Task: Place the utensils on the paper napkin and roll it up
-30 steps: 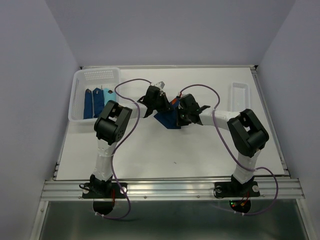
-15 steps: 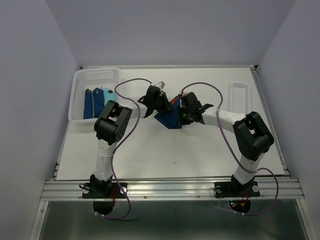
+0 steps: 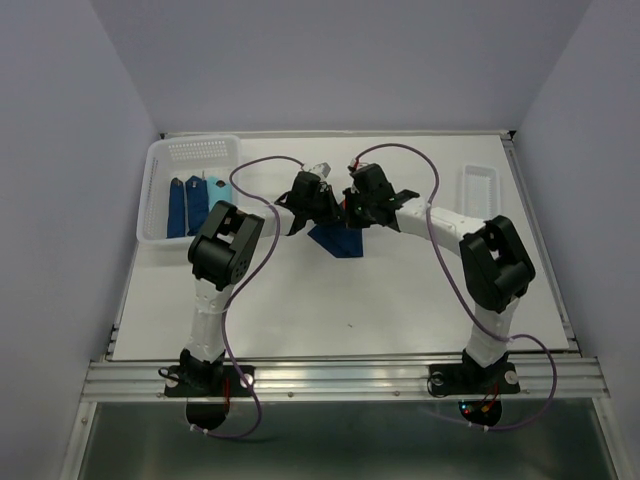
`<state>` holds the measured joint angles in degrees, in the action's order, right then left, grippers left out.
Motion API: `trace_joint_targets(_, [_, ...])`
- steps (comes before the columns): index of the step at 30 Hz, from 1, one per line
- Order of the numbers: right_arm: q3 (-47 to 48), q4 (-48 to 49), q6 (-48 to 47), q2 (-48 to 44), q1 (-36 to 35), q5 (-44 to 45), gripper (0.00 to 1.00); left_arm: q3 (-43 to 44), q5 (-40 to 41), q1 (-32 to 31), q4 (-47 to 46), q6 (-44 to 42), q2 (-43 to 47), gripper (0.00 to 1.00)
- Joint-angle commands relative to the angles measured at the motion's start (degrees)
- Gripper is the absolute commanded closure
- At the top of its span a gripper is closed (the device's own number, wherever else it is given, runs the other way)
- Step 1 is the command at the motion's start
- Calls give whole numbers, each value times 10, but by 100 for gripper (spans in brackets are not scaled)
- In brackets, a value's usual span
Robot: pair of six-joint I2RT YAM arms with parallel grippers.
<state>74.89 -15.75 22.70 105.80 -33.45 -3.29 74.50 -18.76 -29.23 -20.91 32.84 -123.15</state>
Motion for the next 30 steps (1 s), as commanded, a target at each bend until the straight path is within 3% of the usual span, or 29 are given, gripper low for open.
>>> trace_joint_targets(1, [47,11,5,37,-4,9,92,-7,15,1,46,-26,15,100])
trace_joint_targets(18, [29,25,17,113,1,29,93,-3,9,1,47,-33,21,100])
trace_joint_targets(30, [-41,61,55,122,1,29,93,83,40,1,132,-82,65,100])
